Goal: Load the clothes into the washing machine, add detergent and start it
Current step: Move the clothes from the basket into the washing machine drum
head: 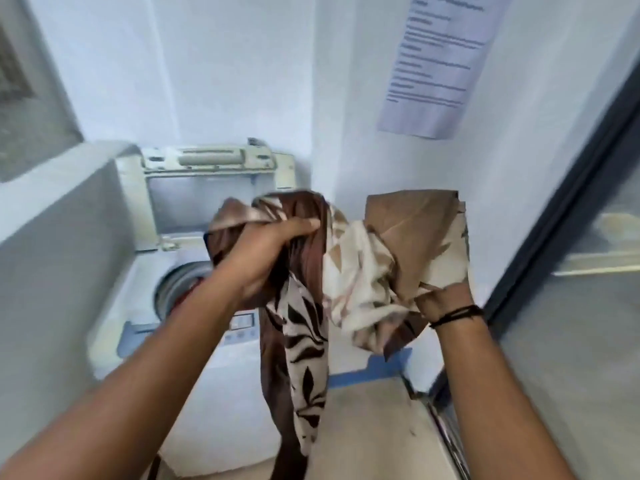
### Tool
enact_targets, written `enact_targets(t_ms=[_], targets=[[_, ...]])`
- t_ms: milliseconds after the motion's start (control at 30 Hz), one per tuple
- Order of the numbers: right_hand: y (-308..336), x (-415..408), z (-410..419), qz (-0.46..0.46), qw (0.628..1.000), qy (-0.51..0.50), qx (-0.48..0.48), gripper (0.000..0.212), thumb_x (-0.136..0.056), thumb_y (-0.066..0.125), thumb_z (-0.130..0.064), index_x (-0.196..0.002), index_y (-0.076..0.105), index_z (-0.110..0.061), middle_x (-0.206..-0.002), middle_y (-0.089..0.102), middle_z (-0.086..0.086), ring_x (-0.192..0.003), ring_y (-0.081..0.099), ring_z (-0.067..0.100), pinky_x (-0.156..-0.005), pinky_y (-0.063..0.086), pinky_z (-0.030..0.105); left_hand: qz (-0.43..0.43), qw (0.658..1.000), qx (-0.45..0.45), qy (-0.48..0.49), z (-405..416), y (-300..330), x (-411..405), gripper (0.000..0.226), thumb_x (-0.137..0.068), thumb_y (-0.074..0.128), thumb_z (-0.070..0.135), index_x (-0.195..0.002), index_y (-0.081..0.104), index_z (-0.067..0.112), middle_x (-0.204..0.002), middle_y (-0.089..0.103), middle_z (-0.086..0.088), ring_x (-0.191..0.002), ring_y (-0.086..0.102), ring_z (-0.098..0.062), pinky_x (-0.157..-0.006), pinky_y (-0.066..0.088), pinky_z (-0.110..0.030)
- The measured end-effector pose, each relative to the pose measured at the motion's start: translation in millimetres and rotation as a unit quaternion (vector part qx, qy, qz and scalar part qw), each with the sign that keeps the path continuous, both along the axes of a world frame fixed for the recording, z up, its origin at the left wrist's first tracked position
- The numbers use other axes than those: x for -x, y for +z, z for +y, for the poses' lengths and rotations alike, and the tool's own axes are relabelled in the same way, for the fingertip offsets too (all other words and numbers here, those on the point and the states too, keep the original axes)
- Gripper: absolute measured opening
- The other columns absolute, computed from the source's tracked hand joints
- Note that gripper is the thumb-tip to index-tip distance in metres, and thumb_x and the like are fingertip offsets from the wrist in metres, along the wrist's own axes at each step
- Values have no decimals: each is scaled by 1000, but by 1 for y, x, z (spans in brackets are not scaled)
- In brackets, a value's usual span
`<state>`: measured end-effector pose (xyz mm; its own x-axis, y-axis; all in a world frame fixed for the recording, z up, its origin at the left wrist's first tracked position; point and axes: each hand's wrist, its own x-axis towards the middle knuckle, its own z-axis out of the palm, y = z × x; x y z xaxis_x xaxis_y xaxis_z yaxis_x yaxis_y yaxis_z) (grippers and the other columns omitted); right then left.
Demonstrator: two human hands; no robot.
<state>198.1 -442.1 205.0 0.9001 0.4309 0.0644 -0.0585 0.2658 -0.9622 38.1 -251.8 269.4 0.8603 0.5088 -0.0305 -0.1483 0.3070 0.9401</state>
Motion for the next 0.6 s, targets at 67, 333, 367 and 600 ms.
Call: enact_targets(t_ms=[67, 333, 367, 600], targets=[[7, 1, 34, -7, 999, 32, -39, 80, -71, 87, -41, -134, 48, -12, -117, 56, -2, -100, 58, 7, -90, 51, 18, -31, 998, -24, 42, 43, 26, 7, 45, -72, 82, 10, -113, 71, -3, -113, 72, -24, -105, 70, -41, -95, 54, -56], [2, 24, 179, -43, 987, 152, 41, 75, -88, 65, 0, -149, 36, -31, -131, 64, 6, -106, 70, 32, -74, 61, 48, -150, 958, -98, 221, 172, 104, 1, 40, -70, 80, 0, -109, 72, -7, -105, 75, -20, -98, 73, -36, -93, 57, -53], [-1, 27, 194, -54, 983, 171, 38, 78, -84, 70, 2, -146, 37, -33, -129, 65, 5, -106, 70, 32, -75, 61, 53, -156, 958, -92, 220, 180, 108, -6, 39, -72, 78, -1, -110, 71, -9, -106, 74, -23, -99, 72, -38, -93, 57, -54], [-26, 30, 293, -57, 963, 260, 45, 47, -81, 81, -13, -125, 64, -19, -112, 75, 4, -95, 71, 39, -54, 58, 31, -206, 976, 28, 68, 223, 112, -64, 32, -98, 55, 14, -121, 62, -7, -122, 62, -26, -121, 58, -38, -112, 42, -52]])
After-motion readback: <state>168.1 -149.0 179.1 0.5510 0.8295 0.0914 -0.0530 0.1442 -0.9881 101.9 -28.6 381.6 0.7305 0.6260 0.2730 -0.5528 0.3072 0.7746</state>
